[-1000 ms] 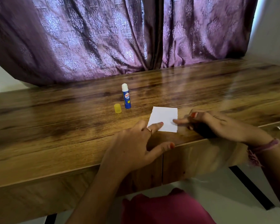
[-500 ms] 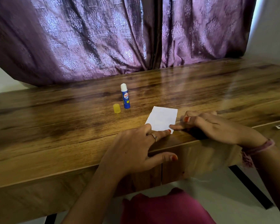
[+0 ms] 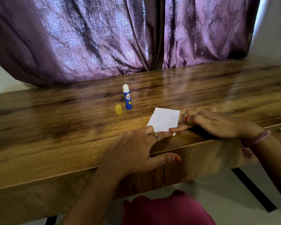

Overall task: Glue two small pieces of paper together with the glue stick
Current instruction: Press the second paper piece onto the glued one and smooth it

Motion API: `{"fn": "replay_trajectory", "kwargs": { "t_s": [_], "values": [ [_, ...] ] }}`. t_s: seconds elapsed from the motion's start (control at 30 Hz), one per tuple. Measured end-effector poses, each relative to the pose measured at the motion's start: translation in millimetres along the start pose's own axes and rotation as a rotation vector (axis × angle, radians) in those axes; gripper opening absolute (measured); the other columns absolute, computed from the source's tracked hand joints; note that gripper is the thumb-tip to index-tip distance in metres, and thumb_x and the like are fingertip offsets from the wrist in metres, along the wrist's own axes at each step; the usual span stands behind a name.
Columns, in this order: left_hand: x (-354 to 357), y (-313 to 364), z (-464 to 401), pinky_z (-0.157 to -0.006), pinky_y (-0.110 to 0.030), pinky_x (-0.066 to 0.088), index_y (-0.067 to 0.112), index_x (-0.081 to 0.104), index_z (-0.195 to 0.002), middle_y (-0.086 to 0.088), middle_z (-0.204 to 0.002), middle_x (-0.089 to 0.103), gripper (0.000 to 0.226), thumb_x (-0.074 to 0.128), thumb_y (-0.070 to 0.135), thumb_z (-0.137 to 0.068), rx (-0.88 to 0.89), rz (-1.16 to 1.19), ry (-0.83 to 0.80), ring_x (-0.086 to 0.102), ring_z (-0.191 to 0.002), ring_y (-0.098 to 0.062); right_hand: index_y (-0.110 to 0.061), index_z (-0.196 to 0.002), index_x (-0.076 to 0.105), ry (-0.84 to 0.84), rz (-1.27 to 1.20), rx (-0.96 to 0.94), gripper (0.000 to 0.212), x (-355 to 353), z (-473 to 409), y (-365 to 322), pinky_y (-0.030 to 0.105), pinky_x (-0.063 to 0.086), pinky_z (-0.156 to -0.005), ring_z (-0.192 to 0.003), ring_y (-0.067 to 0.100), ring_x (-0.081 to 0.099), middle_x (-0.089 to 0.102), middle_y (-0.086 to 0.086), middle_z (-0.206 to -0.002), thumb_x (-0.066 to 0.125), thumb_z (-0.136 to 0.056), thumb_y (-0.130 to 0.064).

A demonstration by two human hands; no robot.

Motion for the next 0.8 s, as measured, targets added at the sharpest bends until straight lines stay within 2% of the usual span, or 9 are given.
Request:
{"fn": "replay_trajectory", "kwargs": {
  "t_s": [0.1, 0.2, 0.33, 0.4, 0.5, 0.57, 0.63, 0.7, 0.8],
  "values": [
    [-1, 0, 0, -0.049, -0.022, 0.027, 0.05, 0.027, -0.137, 0.015, -0.085, 0.041, 0.081, 0.008, 0.09, -0.069, 0.005, -0.009, -0.001, 0.034, -0.061, -0.001, -0.061, -0.08, 0.065, 0.026, -0.07, 0.005, 0.057, -2, -8, 4, 0.028, 0.022, -0.091, -0.095, 0.004, 0.046, 0.053, -0.024, -0.091, 0.024, -0.103, -0.03],
    [-2, -1, -1, -0.049, -0.022, 0.024, 0.05, 0.029, -0.137, 0.017, -0.083, 0.04, 0.078, 0.01, 0.088, -0.071, 0.007, 0.001, -0.004, 0.033, -0.06, 0.001, -0.051, -0.102, 0.069, 0.021, -0.036, -0.028, 0.049, -3, -14, 9, 0.038, 0.026, -0.1, -0.097, 0.005, 0.047, 0.055, -0.005, -0.099, 0.023, -0.102, -0.034],
    [-1, -2, -2, -0.051, -0.022, 0.025, 0.049, 0.03, -0.137, 0.019, -0.084, 0.038, 0.079, 0.01, 0.088, -0.072, 0.008, 0.02, -0.022, 0.035, -0.064, -0.001, -0.053, -0.113, 0.062, 0.009, 0.098, 0.034, 0.051, -4, -22, 26, 0.04, 0.024, -0.094, -0.096, 0.003, 0.044, 0.044, -0.009, -0.089, 0.017, -0.102, -0.034],
    [-1, -2, -2, -0.051, -0.023, 0.024, 0.049, 0.029, -0.137, 0.019, -0.083, 0.037, 0.079, 0.009, 0.088, -0.071, 0.007, 0.022, -0.025, 0.034, -0.063, 0.0, -0.06, -0.105, 0.063, 0.037, 0.101, 0.07, 0.055, -7, -26, 33, 0.041, 0.025, -0.092, -0.098, 0.003, 0.044, 0.046, -0.01, -0.09, 0.011, -0.097, -0.042],
    [0, -2, -3, -0.051, -0.022, 0.024, 0.049, 0.029, -0.137, 0.017, -0.085, 0.041, 0.078, 0.009, 0.087, -0.072, 0.007, 0.038, -0.026, 0.035, -0.065, -0.001, -0.074, -0.075, 0.053, 0.118, 0.066, 0.094, 0.051, -11, -33, 43, 0.043, 0.025, -0.095, -0.101, 0.008, 0.048, 0.053, -0.006, -0.092, 0.01, -0.09, -0.052],
    [1, -3, -3, -0.052, -0.021, 0.026, 0.049, 0.029, -0.137, 0.015, -0.09, 0.05, 0.076, 0.01, 0.087, -0.074, 0.014, 0.05, -0.027, 0.035, -0.065, 0.0, -0.072, -0.072, 0.051, 0.16, 0.094, 0.136, 0.046, -13, -37, 51, 0.043, 0.022, -0.092, -0.103, 0.009, 0.049, 0.054, -0.008, -0.091, 0.01, -0.086, -0.06],
    [2, -3, -3, -0.052, -0.02, 0.028, 0.048, 0.03, -0.137, 0.014, -0.092, 0.054, 0.075, 0.011, 0.086, -0.075, 0.02, 0.054, -0.027, 0.036, -0.065, 0.0, -0.069, -0.079, 0.058, 0.177, 0.137, 0.161, 0.048, -12, -41, 57, 0.04, 0.018, -0.085, -0.101, 0.004, 0.047, 0.054, -0.012, -0.089, 0.01, -0.085, -0.065],
    [2, -3, -3, -0.051, -0.021, 0.027, 0.048, 0.031, -0.137, 0.013, -0.093, 0.055, 0.076, 0.011, 0.085, -0.075, 0.024, 0.056, -0.028, 0.036, -0.065, -0.001, -0.059, -0.08, 0.064, 0.215, 0.168, 0.178, 0.05, -13, -44, 58, 0.036, 0.014, -0.076, -0.101, 0.008, 0.049, 0.054, -0.011, -0.087, 0.016, -0.09, -0.059],
    [1, -2, -3, -0.05, -0.021, 0.024, 0.047, 0.032, -0.137, 0.014, -0.093, 0.055, 0.075, 0.011, 0.085, -0.075, 0.027, 0.065, -0.021, 0.035, -0.062, 0.002, -0.074, -0.066, 0.05, 0.276, 0.178, 0.166, 0.045, -14, -43, 54, 0.032, 0.007, -0.065, -0.095, 0.012, 0.05, 0.055, -0.007, -0.084, 0.02, -0.093, -0.051]
  ]
}}
Point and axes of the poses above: each hand's wrist, its own z-axis away from the middle knuckle, its own x-axis out of the palm, y = z × x, the point moved 3 cm from there along -z, towards the middle knuckle
